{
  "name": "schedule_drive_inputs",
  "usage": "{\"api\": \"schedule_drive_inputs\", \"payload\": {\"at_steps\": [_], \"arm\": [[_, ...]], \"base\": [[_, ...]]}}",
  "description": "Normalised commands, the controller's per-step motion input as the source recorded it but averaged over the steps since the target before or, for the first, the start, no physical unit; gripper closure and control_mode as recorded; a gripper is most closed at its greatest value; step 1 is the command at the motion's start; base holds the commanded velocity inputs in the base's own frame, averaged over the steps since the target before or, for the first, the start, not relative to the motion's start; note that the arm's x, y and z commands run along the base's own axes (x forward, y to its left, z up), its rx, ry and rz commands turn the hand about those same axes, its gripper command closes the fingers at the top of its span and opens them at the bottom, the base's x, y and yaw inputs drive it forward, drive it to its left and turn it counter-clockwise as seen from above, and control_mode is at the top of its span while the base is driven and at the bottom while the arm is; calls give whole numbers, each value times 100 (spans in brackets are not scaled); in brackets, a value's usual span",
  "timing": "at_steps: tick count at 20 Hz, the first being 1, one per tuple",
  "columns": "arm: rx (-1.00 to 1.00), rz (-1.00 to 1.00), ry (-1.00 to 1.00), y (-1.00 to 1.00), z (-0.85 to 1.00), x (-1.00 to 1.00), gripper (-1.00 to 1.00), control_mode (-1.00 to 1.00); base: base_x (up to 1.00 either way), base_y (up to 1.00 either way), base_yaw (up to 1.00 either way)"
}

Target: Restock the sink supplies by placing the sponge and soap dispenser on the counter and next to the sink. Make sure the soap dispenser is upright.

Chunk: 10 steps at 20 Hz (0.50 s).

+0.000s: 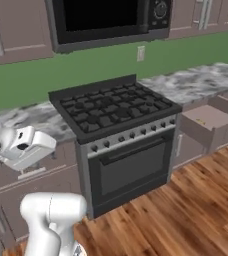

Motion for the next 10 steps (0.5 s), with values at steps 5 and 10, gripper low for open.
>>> {"api": "schedule_drive_inputs", "payload": {"at_steps": [5, 10], "arm": [[0, 0, 0, 0, 0, 0, -100, 100], [0, 0, 0, 0, 0, 0, -100, 100]], "base": [[100, -68, -8], [100, -71, 1]]}}
